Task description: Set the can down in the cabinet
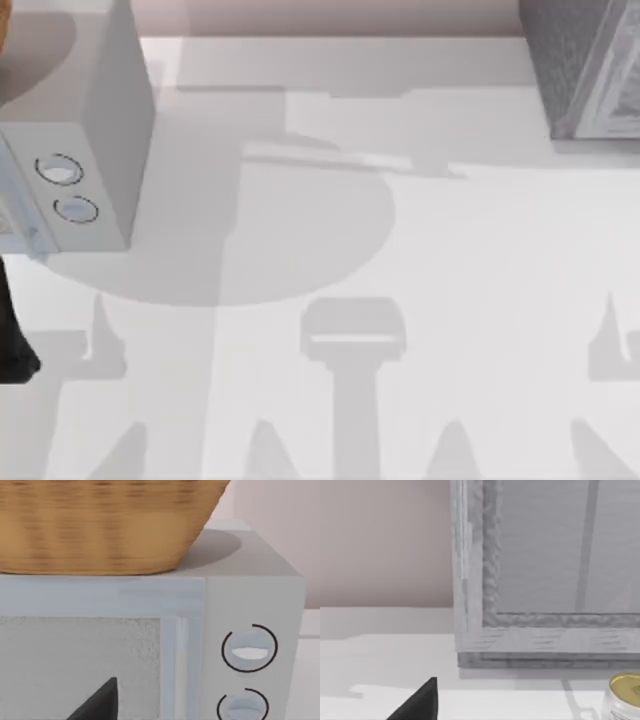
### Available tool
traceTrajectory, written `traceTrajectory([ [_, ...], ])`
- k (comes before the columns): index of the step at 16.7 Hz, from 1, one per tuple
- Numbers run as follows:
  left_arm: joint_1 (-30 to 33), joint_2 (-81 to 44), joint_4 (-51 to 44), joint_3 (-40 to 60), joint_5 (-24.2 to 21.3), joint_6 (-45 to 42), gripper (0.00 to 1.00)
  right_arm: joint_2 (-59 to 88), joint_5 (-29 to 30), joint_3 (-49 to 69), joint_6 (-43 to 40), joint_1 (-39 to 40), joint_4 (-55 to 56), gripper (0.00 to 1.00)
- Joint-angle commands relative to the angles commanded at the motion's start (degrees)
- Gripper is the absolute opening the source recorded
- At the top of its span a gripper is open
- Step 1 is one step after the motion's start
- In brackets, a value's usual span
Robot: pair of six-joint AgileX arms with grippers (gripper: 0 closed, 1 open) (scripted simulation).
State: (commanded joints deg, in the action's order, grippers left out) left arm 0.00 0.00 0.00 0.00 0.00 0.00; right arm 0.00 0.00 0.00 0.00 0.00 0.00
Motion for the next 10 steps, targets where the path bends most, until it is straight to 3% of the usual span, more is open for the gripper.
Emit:
traceTrajectory([
  [5, 0.0, 0.0, 0.0, 0.0, 0.0, 0.0, 1.0, 2.0, -0.1, 1.2, 0.0, -1.0, 2.9, 1.0],
  [10, 0.0, 0.0, 0.0, 0.0, 0.0, 0.0, 1.0, 14.9, -2.5, 4.1, -0.8, -4.0, 14.8, 1.0],
])
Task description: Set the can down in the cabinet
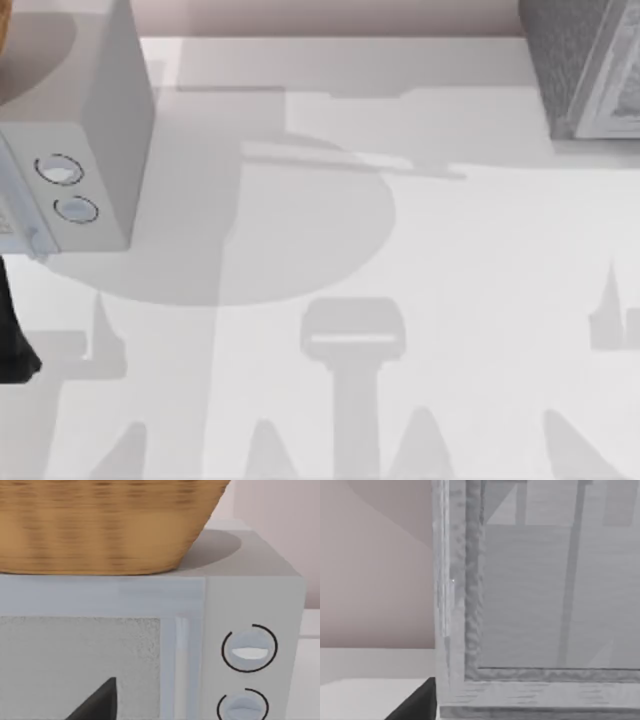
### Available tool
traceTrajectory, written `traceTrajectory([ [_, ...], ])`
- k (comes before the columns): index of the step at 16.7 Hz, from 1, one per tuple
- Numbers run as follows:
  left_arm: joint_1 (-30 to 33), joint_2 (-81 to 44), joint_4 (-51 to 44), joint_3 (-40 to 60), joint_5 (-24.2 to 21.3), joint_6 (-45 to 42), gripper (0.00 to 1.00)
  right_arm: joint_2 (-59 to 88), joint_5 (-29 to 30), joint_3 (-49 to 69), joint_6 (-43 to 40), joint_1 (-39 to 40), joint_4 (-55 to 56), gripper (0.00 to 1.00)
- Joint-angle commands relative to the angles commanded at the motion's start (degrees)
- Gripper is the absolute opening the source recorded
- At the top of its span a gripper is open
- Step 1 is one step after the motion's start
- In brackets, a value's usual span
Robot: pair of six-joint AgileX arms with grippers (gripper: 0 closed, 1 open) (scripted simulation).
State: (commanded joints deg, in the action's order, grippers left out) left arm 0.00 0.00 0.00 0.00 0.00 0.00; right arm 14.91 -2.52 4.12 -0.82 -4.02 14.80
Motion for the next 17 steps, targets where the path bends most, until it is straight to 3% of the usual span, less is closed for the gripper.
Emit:
traceTrajectory([
  [17, 0.0, 0.0, 0.0, 0.0, 0.0, 0.0, 1.0, 80.6, -15.0, 7.0, -1.8, -14.6, 57.5, 1.0],
])
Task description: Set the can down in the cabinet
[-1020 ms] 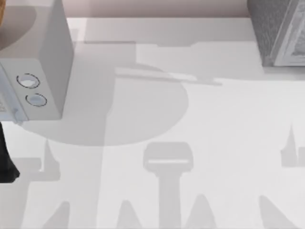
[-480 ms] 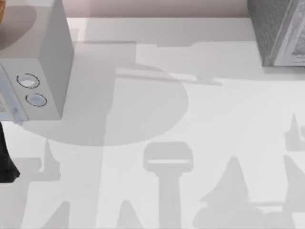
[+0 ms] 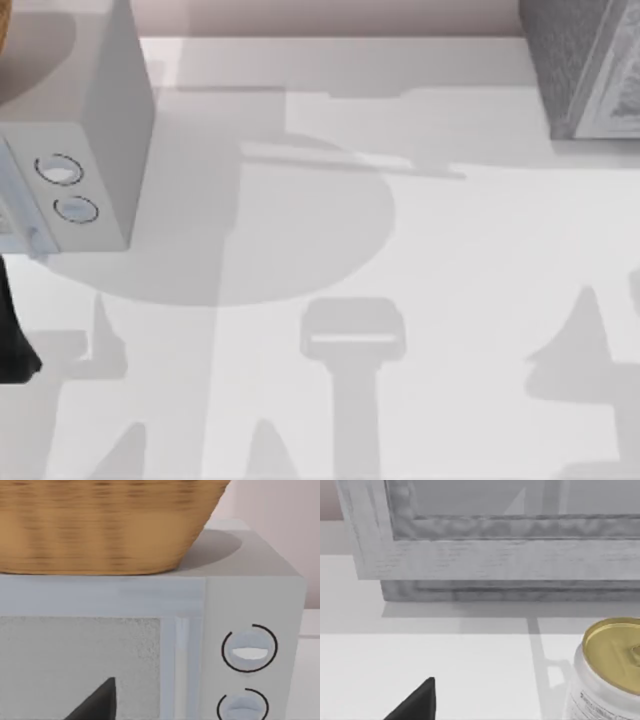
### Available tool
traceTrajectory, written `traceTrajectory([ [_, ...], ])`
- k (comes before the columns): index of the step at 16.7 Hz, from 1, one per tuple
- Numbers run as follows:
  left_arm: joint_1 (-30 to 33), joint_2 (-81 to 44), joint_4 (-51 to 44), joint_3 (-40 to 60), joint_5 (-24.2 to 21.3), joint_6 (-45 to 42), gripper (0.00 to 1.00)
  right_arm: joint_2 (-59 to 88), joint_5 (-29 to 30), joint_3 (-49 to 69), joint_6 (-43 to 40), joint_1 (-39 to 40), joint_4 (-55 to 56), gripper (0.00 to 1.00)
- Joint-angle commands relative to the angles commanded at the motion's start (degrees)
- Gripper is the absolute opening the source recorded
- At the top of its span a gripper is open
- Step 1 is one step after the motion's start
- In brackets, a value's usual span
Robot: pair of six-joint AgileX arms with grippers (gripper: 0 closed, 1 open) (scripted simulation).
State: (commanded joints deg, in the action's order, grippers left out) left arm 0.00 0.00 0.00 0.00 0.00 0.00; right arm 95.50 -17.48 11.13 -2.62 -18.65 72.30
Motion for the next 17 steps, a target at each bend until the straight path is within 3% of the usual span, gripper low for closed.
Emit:
traceTrajectory([
  [8, 0.0, 0.0, 0.0, 0.0, 0.0, 0.0, 1.0, 23.9, -4.2, 4.2, -1.3, -5.3, 20.5, 1.0],
  [17, 0.0, 0.0, 0.0, 0.0, 0.0, 0.0, 1.0, 28.5, -5.0, 4.5, -1.4, -6.0, 24.0, 1.0],
])
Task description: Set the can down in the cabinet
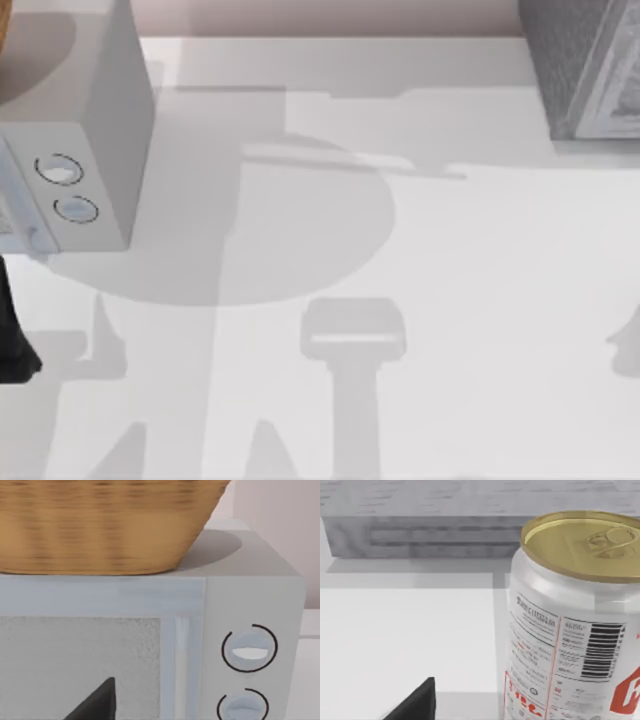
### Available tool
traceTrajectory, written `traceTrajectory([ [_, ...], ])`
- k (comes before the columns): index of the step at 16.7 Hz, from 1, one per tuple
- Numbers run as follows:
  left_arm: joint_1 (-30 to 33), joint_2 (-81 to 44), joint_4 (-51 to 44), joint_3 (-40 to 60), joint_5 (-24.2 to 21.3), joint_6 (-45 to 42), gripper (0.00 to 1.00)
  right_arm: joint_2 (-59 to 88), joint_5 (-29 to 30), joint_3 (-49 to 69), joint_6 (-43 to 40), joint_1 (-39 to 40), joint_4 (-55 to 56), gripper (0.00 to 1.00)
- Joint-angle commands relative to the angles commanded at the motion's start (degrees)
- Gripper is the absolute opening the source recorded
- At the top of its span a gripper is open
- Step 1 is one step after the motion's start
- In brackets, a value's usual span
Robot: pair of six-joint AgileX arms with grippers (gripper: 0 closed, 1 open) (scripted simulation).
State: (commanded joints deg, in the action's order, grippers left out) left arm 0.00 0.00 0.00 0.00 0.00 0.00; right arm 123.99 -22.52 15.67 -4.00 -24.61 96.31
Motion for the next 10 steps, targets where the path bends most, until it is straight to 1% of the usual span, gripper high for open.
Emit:
traceTrajectory([
  [3, 0.0, 0.0, 0.0, 0.0, 0.0, 0.0, 1.0, 0.6, 0.8, 2.1, 0.2, 0.6, -1.2, 1.0],
  [10, 0.0, 0.0, 0.0, 0.0, 0.0, 0.0, 1.0, 4.3, 4.6, 12.7, 1.0, 4.5, -7.9, 1.0],
])
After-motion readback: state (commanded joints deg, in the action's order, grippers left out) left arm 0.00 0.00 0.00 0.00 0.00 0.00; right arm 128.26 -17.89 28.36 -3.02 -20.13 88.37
